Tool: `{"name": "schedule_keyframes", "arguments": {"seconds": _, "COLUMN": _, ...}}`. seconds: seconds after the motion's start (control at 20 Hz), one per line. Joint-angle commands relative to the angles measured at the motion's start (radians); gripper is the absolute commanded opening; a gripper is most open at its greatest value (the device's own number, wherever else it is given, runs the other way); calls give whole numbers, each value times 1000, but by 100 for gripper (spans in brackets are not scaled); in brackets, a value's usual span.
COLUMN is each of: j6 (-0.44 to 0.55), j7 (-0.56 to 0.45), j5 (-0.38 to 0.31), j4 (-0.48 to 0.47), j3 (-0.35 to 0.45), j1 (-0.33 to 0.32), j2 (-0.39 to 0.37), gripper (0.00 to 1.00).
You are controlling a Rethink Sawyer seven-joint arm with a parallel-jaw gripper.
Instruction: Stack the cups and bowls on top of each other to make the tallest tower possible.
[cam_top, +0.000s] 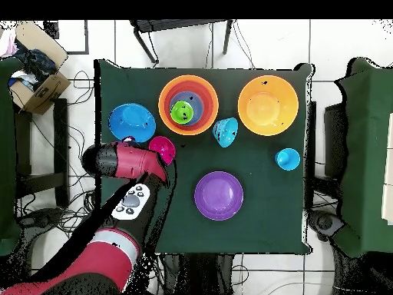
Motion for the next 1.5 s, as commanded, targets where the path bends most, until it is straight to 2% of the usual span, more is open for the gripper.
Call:
{"name": "schedule_keyframes", "arguments": {"seconds": 0.05, "j6": 114, "j7": 173, "j5": 18, "j4": -36, "j3": 33, "j1": 9, "j2": -4, "gripper": 100}}
{"name": "schedule_keyframes", "arguments": {"seconds": 0.7, "j6": 175, "j7": 172, "j5": 10, "j4": -33, "j3": 11, "j1": 20, "j2": -43, "gripper": 100}}
{"name": "schedule_keyframes", "arguments": {"seconds": 1.2, "j6": 117, "j7": 232, "j5": 60, "j4": -86, "j3": 20, "j1": 34, "j2": 22, "gripper": 100}}
{"name": "schedule_keyframes", "arguments": {"seconds": 1.5, "j6": 141, "j7": 237, "j5": 78, "j4": -118, "j3": -3, "j1": 41, "j2": 37, "gripper": 100}}
